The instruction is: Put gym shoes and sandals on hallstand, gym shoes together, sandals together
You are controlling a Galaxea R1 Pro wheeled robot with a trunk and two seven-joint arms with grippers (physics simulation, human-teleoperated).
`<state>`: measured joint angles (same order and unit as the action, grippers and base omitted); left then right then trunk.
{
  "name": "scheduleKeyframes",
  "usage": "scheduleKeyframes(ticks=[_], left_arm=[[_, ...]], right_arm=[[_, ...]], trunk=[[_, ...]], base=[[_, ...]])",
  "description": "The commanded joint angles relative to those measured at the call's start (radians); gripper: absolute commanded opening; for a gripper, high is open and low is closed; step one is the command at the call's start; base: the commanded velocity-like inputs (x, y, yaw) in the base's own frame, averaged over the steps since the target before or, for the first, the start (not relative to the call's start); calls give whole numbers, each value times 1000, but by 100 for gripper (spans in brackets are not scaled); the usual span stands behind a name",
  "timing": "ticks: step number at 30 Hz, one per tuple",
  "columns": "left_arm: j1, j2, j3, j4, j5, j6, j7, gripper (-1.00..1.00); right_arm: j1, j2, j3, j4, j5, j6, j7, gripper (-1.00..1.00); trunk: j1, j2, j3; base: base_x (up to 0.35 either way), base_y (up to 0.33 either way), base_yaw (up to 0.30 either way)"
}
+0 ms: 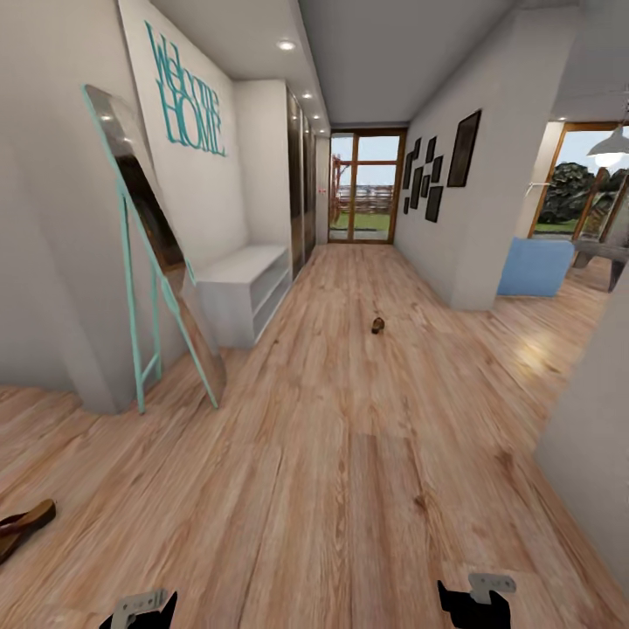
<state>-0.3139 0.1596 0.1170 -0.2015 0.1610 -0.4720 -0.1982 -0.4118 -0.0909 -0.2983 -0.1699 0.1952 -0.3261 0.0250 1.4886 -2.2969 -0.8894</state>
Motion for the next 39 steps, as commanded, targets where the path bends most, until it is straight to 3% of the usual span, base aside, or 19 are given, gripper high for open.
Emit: scheduleKeyframes(ticks=[1,31,39], left_arm=[[-1,0,4,1,9,0,-10,100],[-1,0,4,1,9,0,-10,100],[-1,0,4,1,8,0,-10,100]], right_arm=[[-1,0,-9,1,9,-4,3,100],[-1,-2,-10,1,9,-4,4,100],[-1,-2,-10,1,9,-4,3,100]], trunk=[[0,0,-1],[0,0,-1],[0,0,-1]], base=[[338,0,-61],[339,0,-7],[339,0,-159]])
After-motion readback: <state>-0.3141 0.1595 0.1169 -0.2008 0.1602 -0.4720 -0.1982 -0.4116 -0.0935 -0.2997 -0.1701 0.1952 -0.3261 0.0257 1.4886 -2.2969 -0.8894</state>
